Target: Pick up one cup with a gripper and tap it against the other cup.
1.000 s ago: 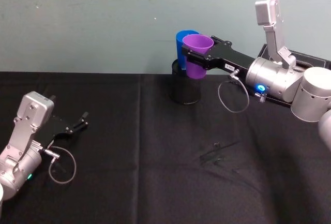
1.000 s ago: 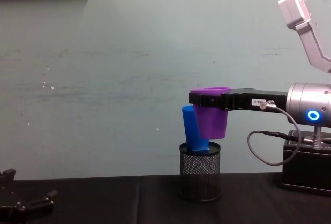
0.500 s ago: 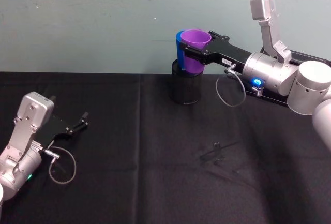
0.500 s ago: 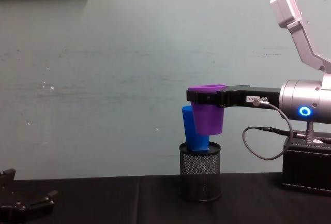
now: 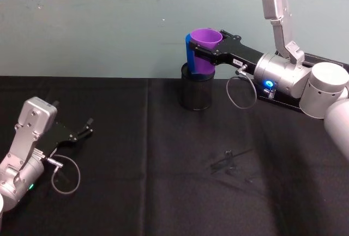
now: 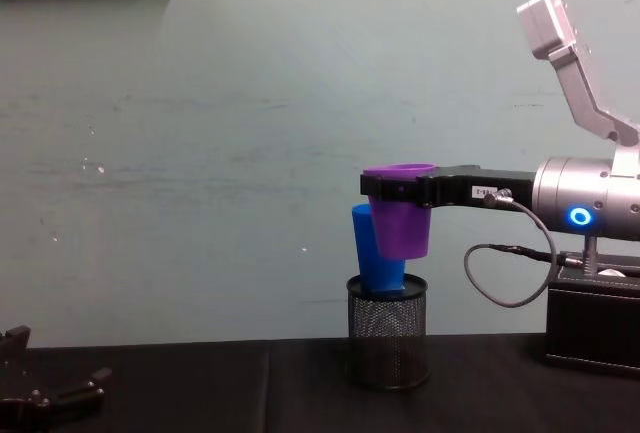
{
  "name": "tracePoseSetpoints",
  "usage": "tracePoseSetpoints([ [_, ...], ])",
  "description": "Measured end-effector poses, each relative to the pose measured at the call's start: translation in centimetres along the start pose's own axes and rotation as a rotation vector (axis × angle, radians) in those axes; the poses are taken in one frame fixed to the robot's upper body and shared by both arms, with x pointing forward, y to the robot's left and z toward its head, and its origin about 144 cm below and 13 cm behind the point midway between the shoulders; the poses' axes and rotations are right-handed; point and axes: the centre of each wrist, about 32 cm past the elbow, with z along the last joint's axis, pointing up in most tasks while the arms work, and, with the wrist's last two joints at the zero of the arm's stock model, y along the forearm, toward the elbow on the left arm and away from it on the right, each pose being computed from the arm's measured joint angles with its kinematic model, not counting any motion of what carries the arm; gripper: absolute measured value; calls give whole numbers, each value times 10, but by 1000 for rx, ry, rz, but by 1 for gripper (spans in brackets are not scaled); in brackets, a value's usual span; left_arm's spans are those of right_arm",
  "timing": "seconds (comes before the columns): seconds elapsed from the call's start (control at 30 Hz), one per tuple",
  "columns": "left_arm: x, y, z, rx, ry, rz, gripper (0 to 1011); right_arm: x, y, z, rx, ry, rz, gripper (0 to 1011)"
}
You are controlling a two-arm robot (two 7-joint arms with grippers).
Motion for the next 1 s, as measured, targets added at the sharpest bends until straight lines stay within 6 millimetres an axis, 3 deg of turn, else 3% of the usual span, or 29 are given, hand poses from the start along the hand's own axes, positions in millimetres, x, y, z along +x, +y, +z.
tracePoseSetpoints([
  [0.5,0,0,0,0,0,0,1011,1,4,-4,11,5,-6,748],
  [1.0,0,0,0,0,0,0,1011,-17,8,4,-5,5,-79,748],
])
